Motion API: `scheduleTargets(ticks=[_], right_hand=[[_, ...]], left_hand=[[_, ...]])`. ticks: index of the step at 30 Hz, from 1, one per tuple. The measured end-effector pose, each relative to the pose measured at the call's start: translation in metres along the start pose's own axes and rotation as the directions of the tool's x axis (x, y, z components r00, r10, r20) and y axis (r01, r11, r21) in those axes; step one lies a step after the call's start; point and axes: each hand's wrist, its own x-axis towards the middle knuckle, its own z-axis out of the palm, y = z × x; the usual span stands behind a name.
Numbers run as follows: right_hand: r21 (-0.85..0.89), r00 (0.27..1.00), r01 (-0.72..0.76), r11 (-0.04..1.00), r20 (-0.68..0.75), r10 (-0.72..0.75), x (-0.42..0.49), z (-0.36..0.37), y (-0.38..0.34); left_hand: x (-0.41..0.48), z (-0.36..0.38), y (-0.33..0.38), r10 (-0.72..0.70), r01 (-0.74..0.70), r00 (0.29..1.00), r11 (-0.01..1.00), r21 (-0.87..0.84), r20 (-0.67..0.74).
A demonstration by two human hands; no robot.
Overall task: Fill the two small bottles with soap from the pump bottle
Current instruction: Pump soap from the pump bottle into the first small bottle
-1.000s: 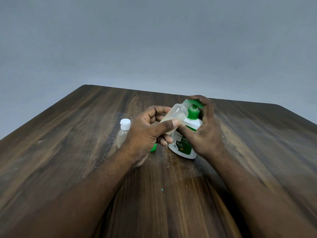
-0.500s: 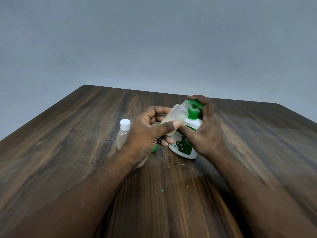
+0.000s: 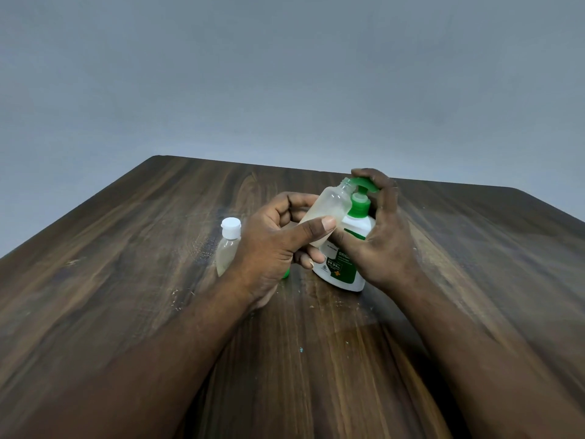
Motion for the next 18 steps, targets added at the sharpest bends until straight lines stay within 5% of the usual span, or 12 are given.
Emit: scheduleTargets(ticks=[18], right_hand=[[0.006,1.0,-0.007,1.0,0.004,0.007,-0.0002,0.0,0.0011]], left_hand=[[0.0001,-0.0019,0.0009,0.001,-0.001,1.0,1.0,0.006,-0.003]])
